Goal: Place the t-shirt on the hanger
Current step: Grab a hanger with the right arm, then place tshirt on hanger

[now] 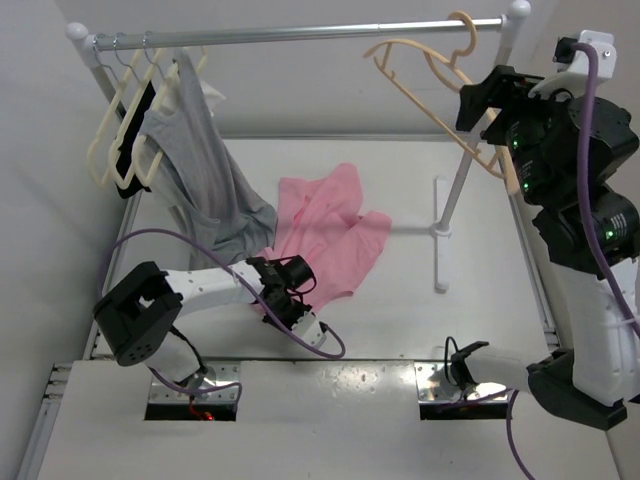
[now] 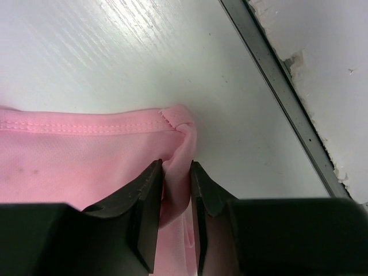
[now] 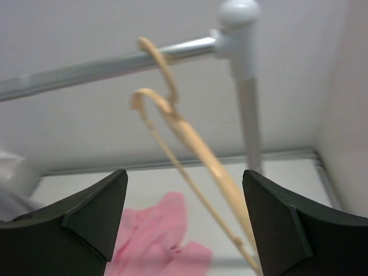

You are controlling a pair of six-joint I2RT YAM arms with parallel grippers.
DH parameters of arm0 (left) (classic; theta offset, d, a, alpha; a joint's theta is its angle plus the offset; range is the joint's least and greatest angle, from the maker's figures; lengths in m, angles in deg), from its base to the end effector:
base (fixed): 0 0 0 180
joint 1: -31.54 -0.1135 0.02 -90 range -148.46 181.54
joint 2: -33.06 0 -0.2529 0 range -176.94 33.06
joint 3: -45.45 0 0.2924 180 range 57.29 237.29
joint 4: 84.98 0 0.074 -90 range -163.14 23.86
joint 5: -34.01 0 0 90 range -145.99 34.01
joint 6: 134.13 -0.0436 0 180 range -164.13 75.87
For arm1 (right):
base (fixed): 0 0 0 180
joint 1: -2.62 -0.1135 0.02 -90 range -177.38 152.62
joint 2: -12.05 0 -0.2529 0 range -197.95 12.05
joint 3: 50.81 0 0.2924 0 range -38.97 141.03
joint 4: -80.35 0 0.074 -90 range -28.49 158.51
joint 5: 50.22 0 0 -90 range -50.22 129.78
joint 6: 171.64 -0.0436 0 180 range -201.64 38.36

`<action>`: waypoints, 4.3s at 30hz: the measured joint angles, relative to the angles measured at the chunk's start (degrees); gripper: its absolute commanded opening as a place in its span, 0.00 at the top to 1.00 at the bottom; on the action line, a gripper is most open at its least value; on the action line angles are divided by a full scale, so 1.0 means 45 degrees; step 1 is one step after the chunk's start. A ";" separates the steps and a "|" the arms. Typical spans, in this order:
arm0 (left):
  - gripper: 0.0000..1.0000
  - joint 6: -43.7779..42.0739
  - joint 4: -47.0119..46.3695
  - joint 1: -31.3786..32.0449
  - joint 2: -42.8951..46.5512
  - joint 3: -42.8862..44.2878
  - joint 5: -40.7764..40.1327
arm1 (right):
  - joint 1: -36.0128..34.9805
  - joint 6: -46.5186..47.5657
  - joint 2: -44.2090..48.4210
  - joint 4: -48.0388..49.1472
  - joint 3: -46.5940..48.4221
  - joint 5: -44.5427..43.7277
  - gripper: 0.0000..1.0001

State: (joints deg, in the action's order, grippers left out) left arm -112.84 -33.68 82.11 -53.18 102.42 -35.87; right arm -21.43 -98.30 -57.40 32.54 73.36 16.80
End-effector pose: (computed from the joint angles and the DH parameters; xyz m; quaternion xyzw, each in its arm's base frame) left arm 0.1645 -0.2237 0.1095 0.8540 0.4836 -0.1592 0.1074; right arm 0.2018 0.0714 0.6027 0.1069 0.6582 0.1313 0.7336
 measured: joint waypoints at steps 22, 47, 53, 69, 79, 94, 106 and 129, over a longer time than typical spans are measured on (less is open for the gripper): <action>0.69 0.0243 -0.0335 0.0000 0.0301 -0.0185 0.0000 | 0.0107 0.1943 -0.1700 -0.1540 -0.2113 -0.2395 0.98; 0.69 0.0389 -0.0413 0.0000 0.0301 -0.0189 0.0000 | -0.0019 0.4153 -0.0296 0.0816 -0.3487 -0.1341 1.00; 0.69 0.0403 -0.0418 0.0000 0.0301 -0.0189 0.0000 | -0.0019 0.4915 0.0355 0.1365 -0.4376 0.0063 1.00; 0.96 0.1117 -0.0466 -0.0044 0.0301 -0.0180 -0.0010 | -0.0019 0.5421 0.2331 0.0491 -0.7655 0.3254 1.00; 1.00 0.1501 0.1302 -0.1787 0.0296 0.2030 0.1171 | -0.0024 0.4401 0.4313 -0.1778 -1.0715 0.4153 1.00; 1.00 0.5673 0.2263 -0.6222 -0.2021 0.6795 0.3944 | -0.0010 0.3283 0.4061 -0.5246 -1.0253 0.3886 1.00; 1.00 1.1788 -0.1219 -0.6518 -0.3395 0.8116 0.0461 | 0.0058 0.2841 0.3099 -0.6674 -0.8704 0.3575 1.00; 1.00 1.1060 -0.0325 -0.7237 -0.4707 1.0020 0.2278 | -0.0044 0.4401 0.2560 -0.4488 -1.1079 0.2487 1.00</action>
State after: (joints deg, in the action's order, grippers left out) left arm -63.07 -35.14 49.54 -74.36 147.51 -25.62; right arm -21.63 -78.50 -45.88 12.35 23.51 27.99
